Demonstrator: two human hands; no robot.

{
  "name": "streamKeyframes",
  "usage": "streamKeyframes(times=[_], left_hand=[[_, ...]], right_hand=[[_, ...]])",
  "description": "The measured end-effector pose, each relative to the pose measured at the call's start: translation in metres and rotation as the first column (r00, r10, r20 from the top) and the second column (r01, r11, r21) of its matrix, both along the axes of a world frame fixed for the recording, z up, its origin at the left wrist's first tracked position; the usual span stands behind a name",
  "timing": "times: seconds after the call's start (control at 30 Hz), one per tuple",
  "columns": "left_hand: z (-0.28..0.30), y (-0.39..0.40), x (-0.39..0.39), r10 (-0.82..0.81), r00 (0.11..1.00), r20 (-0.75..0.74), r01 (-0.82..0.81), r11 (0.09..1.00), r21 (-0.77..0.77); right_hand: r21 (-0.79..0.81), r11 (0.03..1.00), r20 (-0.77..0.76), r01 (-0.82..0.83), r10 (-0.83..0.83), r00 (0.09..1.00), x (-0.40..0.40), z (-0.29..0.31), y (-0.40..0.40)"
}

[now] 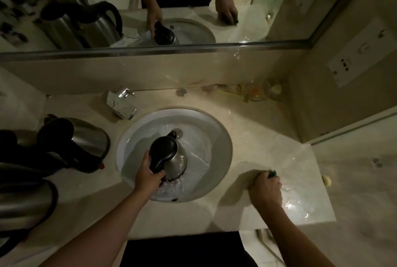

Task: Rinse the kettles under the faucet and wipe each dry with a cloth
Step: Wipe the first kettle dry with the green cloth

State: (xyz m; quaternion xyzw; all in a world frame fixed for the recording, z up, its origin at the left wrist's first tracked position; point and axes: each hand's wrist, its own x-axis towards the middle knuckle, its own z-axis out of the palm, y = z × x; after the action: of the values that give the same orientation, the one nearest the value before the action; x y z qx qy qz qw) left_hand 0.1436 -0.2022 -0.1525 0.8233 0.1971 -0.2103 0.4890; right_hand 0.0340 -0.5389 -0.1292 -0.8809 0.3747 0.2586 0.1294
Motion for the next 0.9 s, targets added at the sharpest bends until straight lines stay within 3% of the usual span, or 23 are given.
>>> streamKeyframes(times=[0.07,0.13,0.17,0.23,0.3,0.33,0.4,0.5,0.57,0.7,0.8,0.9], left_hand=[[0.005,0.001,0.002,0.039,0.999,-0.009,-0.04,0.999,-0.026],[0.011,0.002,0.004,0.063,0.998,0.021,-0.063,0.998,-0.012],[0.019,0.001,0.006,0.065,0.997,0.043,-0.065,0.998,0.003],[0.037,0.001,0.008,0.078,0.992,0.098,-0.082,0.996,0.038],[0.055,0.004,0.007,0.13,0.983,0.127,-0.138,0.989,0.054],[0.063,0.007,0.005,0.168,0.976,0.141,-0.176,0.983,0.051],[0.076,0.015,-0.002,0.223,0.959,0.175,-0.232,0.972,0.036],[0.089,0.031,-0.016,0.269,0.936,0.228,-0.281,0.959,0.024],[0.099,0.04,-0.025,0.31,0.917,0.25,-0.322,0.947,0.005],[0.11,0.046,-0.034,0.37,0.887,0.276,-0.368,0.928,-0.062],[0.113,0.044,-0.041,0.393,0.875,0.283,-0.381,0.919,-0.099],[0.117,0.043,-0.05,0.369,0.879,0.304,-0.364,0.928,-0.074]], right_hand=[[0.119,0.991,0.064,0.067,-0.075,0.995,0.013,0.011,0.008],[0.421,0.872,0.137,0.251,-0.335,0.932,0.033,0.035,0.023],[0.605,0.72,0.135,0.338,-0.512,0.848,0.044,0.05,0.033],[0.893,0.238,-0.063,0.381,-0.774,0.63,0.063,0.077,0.054],[0.924,-0.264,-0.371,0.276,-0.792,0.485,0.078,0.096,0.069],[0.875,-0.432,-0.484,0.219,-0.76,0.434,0.084,0.097,0.074],[0.789,-0.594,-0.606,0.159,-0.707,0.364,0.095,0.093,0.084],[0.774,-0.616,-0.618,0.15,-0.681,0.394,0.112,0.087,0.106],[0.804,-0.561,-0.582,0.198,-0.673,0.456,0.123,0.083,0.12],[0.892,-0.387,-0.45,0.235,-0.713,0.537,0.146,0.08,0.138],[0.946,-0.176,-0.314,0.273,-0.716,0.623,0.157,0.078,0.144],[0.947,-0.093,-0.285,0.307,-0.685,0.671,0.164,0.089,0.149]])
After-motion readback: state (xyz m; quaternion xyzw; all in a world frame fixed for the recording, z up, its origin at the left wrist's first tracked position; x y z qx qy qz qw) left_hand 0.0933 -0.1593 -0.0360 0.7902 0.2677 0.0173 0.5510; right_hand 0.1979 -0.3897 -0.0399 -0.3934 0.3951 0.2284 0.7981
